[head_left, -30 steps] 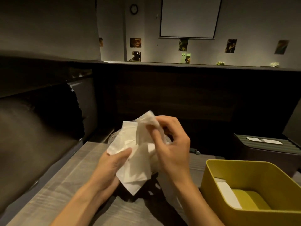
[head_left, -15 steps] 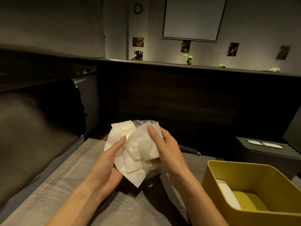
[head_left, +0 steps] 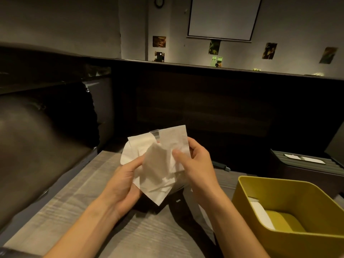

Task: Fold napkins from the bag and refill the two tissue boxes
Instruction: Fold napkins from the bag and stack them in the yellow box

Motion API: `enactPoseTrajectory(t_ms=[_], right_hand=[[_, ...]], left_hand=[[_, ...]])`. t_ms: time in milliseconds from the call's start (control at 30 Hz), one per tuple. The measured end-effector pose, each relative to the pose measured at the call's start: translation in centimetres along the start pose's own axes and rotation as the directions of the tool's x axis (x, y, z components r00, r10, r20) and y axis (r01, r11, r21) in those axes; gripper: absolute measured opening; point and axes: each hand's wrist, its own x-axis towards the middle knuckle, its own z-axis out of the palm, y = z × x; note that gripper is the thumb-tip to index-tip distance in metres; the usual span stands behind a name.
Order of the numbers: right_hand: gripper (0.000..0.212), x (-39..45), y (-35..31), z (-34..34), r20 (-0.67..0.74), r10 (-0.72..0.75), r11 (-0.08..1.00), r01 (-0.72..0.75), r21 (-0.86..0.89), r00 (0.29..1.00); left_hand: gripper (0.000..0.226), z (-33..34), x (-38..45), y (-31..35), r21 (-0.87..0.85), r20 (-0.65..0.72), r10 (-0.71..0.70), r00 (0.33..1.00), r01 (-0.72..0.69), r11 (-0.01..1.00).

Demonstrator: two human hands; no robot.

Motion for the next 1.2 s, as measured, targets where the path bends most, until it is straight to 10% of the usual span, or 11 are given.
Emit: enactPoseTrajectory(t_ms=[233,533,833,1100,1200], right_hand=[[0.039,-0.4,1.1,1.0,-0.078,-0.167,0.958,0.143,-0.248,0.983],[0.01,-0.5,0.9,1.0,-0.09,-0.183,0.98,0.174,-0.101,0.979],[0.016,-0.6,1.2,1.5,-0.057,-0.241,0.934,0.215,-0.284,0.969],[0.013,-0.9,0.0,1.1,0.107,-0.301,0.828,0.315,-0.464,0.948],[0.011,-1.9,-1.7,0.4,0.422,0.035,0.791,0.233,-0.566,0.906]], left_hand=[[0.041,0.5,0.3,-1.1,0.157,-0.079,0.126,0.989,-0.113,0.981],[0.029,0.6,0.4,-1.6,0.228,-0.167,0.169,0.971,-0.129,0.965],[0.037,0.7,-0.7,-0.8,0.147,-0.006,0.144,0.99,-0.142,0.979],[0.032,-0.2,-0.2,-0.2,0.141,-0.103,0.221,0.97,-0.205,0.968],[0.036,-0.8,0.0,0.9,0.054,-0.134,0.272,0.953,-0.267,0.962]])
